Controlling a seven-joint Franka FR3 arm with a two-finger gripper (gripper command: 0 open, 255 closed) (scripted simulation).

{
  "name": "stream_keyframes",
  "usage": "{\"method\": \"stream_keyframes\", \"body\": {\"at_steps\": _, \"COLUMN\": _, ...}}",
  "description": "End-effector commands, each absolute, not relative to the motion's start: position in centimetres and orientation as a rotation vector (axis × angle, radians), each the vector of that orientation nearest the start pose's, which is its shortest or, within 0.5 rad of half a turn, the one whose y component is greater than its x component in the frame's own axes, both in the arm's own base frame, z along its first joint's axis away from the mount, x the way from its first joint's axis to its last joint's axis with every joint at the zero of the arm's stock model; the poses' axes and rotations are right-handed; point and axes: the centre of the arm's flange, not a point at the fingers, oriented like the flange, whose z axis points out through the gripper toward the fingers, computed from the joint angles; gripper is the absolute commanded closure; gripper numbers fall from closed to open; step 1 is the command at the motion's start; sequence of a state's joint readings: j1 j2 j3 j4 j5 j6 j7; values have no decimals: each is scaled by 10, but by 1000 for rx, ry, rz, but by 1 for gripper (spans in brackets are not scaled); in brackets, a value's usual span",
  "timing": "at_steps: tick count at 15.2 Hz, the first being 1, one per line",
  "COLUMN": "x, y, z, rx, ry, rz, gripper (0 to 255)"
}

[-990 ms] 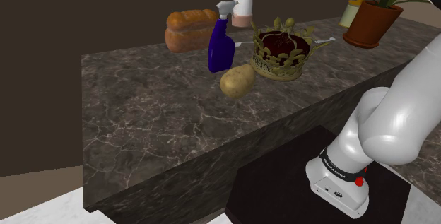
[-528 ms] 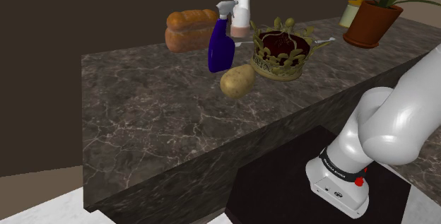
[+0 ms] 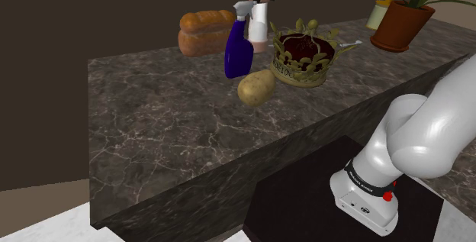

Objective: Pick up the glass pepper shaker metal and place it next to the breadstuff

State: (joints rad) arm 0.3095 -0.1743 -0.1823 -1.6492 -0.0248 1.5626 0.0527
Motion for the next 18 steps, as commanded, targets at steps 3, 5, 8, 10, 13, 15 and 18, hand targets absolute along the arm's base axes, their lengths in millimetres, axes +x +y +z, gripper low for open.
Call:
{"method": "stream_keyframes", "body": {"at_steps": 3, "x": 497, "y": 51, "z": 656, "rx": -3122, "ry": -117, "rz": -132, "gripper": 255}}
{"method": "stream_keyframes", "body": {"at_steps": 5, "x": 497, "y": 51, "z": 645, "rx": -3122, "ry": -117, "rz": -132, "gripper": 255}}
{"method": "stream_keyframes", "body": {"at_steps": 8, "x": 497, "y": 51, "z": 629, "rx": -3122, "ry": -117, "rz": -132, "gripper": 255}}
{"method": "stream_keyframes", "body": {"at_steps": 10, "x": 497, "y": 51, "z": 619, "rx": -3122, "ry": -117, "rz": -132, "gripper": 255}}
{"method": "stream_keyframes", "body": {"at_steps": 13, "x": 497, "y": 51, "z": 609, "rx": -3122, "ry": -117, "rz": -132, "gripper": 255}}
{"method": "stream_keyframes", "body": {"at_steps": 15, "x": 497, "y": 51, "z": 609, "rx": -3122, "ry": -117, "rz": -132, "gripper": 255}}
{"method": "stream_keyframes", "body": {"at_steps": 18, "x": 497, "y": 51, "z": 609, "rx": -3122, "ry": -117, "rz": -132, "gripper": 255}}
